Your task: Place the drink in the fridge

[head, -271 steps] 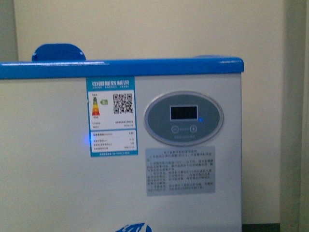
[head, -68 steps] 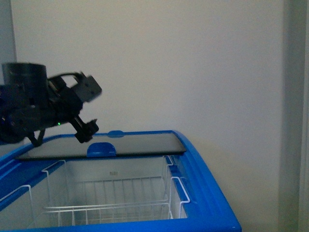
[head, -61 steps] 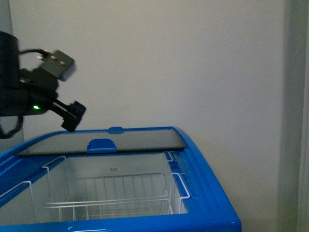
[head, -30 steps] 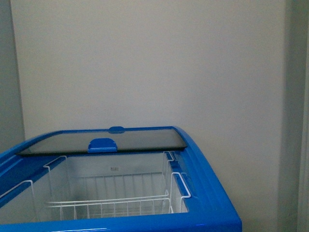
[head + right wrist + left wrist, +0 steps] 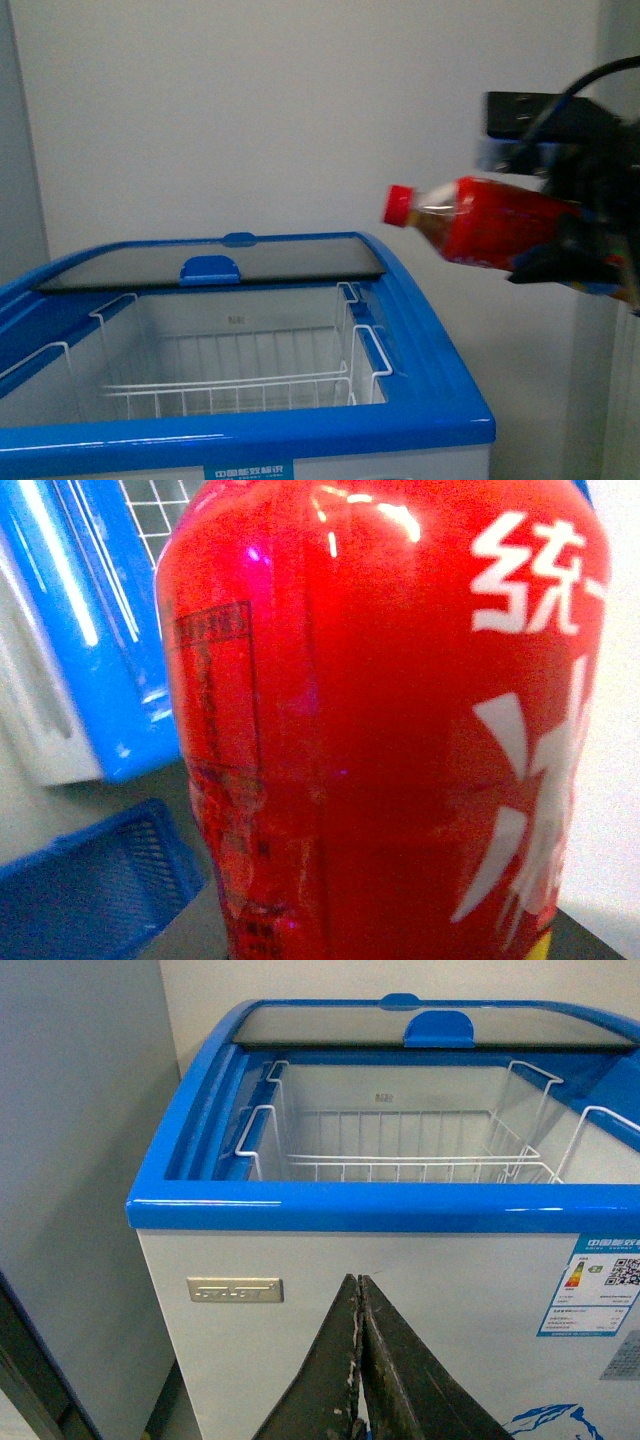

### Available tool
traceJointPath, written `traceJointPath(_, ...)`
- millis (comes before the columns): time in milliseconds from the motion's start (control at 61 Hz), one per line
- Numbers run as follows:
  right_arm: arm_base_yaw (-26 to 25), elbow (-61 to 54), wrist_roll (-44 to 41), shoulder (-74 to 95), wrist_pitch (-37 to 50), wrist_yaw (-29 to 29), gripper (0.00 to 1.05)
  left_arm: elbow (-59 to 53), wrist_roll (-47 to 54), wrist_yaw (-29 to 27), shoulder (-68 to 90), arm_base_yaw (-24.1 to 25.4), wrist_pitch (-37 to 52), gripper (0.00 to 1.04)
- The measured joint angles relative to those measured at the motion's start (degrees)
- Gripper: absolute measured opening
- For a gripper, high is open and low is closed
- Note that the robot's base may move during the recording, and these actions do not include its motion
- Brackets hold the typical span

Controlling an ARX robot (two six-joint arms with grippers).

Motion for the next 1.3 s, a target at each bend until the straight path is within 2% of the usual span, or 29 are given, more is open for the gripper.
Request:
traceJointPath(131,5.5,11.3,-6.8,9.2,-0.9,2.9,0.37,-0.6,0.0,0.0,-1.7,0.0,-1.1,0.03)
traceJointPath(246,10.9,23.8,-8.6,19.6,-2.4,6.2,0.37,-2.1,0.0,0.0,-3.9,0.0,-1.1,0.03)
traceJointPath(525,17.2,32.6,-7.2,33.7,-0.2,9.4,0.37,-2.4,0.0,0.0,-7.7,0.0,-4.5,0.03)
traceJointPath(574,17.8,33.8,-6.4,36.0,0.7,10.1,0.37,-2.4,0.0,0.1,-11.5,0.0,-9.8,0.03)
traceJointPath(656,18.3,35.1,-5.4,38.5,2.1,10.3,0.37,-2.4,-0.1,0.0,-15.6,0.0,-13.6,0.03)
traceJointPath(967,18.8,52.3,1.0,52.9,3.9,15.4,0.37,-2.4,-0.1,0.0,-17.2,0.0,-14.2,0.03)
traceJointPath(1295,19.3,67.6,3.5,66.6,3.3,18.8,0.37,-2.4,-0.1,0.0,-17.2,0.0,-14.3,0.03)
